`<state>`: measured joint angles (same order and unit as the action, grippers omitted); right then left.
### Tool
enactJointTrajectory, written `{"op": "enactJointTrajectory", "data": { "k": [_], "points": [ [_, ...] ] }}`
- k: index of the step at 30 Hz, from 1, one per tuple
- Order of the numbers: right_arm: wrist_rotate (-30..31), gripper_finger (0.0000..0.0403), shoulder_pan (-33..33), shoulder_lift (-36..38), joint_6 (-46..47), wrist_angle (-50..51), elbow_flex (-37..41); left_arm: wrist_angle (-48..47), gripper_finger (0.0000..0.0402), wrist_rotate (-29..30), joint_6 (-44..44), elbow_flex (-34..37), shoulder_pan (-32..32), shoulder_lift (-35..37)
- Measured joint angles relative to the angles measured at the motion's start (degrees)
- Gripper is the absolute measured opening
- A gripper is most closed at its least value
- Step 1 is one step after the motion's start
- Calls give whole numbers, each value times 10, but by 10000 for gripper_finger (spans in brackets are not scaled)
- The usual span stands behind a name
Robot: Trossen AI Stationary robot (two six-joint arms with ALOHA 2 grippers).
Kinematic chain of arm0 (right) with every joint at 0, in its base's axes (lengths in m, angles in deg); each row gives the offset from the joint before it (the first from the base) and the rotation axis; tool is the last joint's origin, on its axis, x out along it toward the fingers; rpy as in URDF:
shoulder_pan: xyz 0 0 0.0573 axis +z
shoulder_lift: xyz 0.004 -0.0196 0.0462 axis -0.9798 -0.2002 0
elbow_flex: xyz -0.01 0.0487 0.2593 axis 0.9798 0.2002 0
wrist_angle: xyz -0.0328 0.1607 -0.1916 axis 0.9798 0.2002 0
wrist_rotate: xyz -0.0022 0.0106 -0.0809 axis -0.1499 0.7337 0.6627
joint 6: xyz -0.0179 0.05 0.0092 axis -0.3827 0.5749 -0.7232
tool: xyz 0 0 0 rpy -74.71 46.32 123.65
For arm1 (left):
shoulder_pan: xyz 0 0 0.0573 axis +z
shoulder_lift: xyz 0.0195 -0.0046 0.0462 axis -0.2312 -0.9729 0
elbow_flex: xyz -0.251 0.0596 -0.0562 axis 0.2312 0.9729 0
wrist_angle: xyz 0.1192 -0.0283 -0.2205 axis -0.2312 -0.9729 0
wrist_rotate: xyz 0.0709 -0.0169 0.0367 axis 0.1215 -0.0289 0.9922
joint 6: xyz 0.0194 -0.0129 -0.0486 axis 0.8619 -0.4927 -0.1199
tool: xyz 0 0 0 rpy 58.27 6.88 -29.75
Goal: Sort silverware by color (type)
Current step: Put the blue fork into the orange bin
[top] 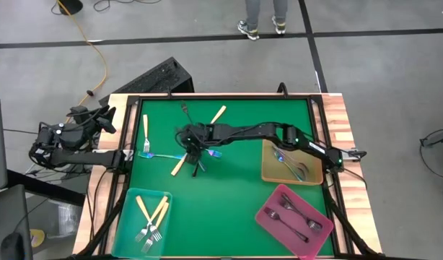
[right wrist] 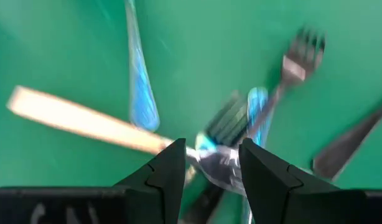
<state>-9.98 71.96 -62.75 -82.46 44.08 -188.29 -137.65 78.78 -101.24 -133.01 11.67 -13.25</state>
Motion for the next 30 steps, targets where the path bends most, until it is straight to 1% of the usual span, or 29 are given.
{"op": "enactJointTrajectory", "data": {
  "k": [5,23,28,30],
  "points": [
    [3,170,-9,0,1,6,26,0,158,0,0,0,0,0],
    [11,170,-14,1,-18,12,24,0,158,0,0,0,0,0],
    [11,170,-6,13,2,18,15,0,158,0,0,0,0,0],
    [11,170,-1,13,10,42,15,0,158,0,0,0,0,0]
  ]
}}
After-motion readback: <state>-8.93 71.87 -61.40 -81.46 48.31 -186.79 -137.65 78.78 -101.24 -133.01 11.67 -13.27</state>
